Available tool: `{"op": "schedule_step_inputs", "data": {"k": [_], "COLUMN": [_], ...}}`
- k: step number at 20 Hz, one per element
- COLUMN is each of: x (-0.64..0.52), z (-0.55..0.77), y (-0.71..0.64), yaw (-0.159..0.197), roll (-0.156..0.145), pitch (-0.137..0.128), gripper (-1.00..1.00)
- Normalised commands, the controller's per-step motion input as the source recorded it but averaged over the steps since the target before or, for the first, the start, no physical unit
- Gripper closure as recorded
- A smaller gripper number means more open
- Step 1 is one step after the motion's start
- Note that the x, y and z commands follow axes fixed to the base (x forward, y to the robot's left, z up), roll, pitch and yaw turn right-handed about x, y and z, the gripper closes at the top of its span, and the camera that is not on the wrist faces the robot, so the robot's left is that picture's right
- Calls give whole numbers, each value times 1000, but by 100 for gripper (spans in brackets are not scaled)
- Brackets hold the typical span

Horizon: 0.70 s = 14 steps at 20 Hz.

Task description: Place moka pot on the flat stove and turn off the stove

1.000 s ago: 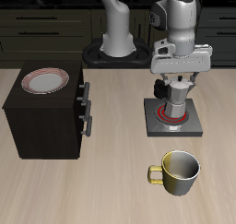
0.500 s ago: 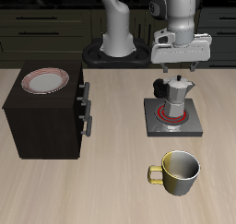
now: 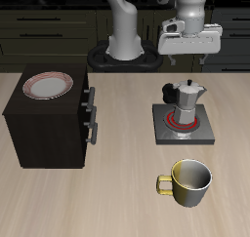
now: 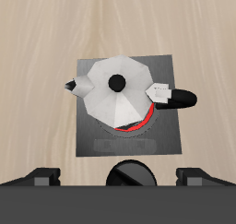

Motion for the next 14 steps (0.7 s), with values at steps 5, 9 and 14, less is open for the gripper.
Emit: {"op": "schedule_step_inputs", "data": {"k": [5, 9, 14], "x": [-232, -105, -102], "z": [151, 168, 38], "y": [-5, -138, -106], "yaw": [28, -5, 10], "roll": [-4, -55, -20], "pitch": [-32, 28, 30], "gripper": [-100, -100, -100]}}
